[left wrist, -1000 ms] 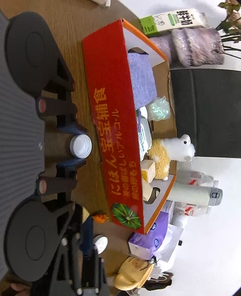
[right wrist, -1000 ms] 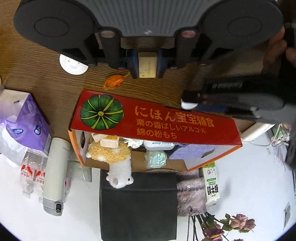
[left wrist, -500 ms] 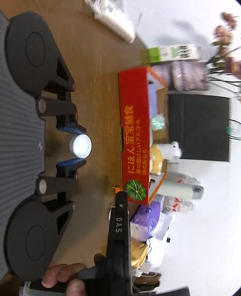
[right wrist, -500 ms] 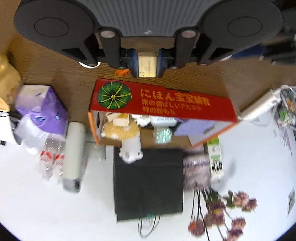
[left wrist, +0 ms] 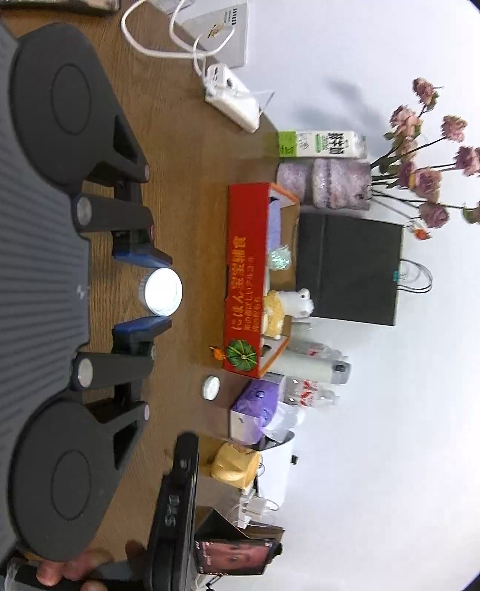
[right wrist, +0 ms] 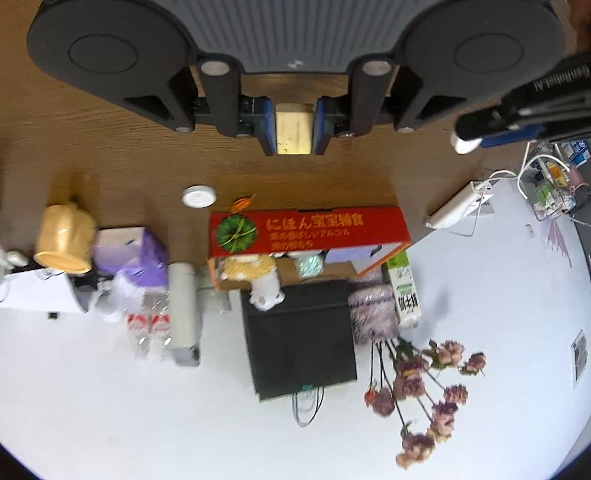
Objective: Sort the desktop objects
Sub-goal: 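Carry the white cap and beige cube into the red box and release both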
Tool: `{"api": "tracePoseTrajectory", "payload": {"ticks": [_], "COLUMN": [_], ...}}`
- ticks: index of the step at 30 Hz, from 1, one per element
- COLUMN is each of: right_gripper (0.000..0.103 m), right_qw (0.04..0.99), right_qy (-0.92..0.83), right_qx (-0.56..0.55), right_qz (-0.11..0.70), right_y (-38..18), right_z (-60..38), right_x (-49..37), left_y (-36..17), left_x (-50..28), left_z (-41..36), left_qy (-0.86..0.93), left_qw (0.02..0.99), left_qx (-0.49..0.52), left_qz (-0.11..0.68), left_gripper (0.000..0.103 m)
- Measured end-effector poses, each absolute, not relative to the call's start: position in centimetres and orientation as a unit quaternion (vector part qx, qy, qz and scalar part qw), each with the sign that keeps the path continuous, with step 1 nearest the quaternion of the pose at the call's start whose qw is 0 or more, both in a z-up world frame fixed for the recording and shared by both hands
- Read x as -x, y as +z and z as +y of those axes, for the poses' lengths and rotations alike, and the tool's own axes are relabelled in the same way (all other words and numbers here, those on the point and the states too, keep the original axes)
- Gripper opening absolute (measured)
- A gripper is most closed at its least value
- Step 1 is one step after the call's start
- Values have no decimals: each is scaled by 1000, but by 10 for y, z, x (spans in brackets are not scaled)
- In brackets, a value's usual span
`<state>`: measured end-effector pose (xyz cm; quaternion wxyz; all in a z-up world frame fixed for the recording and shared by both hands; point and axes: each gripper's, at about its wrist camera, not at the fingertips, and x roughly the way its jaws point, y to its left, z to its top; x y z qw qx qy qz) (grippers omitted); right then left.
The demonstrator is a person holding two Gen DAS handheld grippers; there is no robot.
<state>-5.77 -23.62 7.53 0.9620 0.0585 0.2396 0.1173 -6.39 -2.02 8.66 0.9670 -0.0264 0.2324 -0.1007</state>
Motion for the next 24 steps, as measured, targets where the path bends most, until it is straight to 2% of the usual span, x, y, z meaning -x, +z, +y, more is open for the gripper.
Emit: {"api": "tracePoseTrajectory", "payload": {"ticks": [6,14,19,24], "right_gripper": [19,19,19,20], "right_qw": [972,971,954,912], "right_qy": [132,140,134,111], "right_qx": [-65,-74,-40,14], "right_qz": [184,177,266,394], "right_y": [114,173,183,129], "right_z": [-251,-263,-249,-233], "right_x": [62,-58,-173,-274], "left_y": [131,199,197,138], "left_x": [57,-56,-178,-267], "left_z": [-11,-4,-24,-59], "left_qy": [-140,-180,-198,-215], "left_qw": [972,963,937,902], "left_qx": [42,48,63,68], "left_qz": [186,194,281,368], "left_gripper": [29,29,29,29]}}
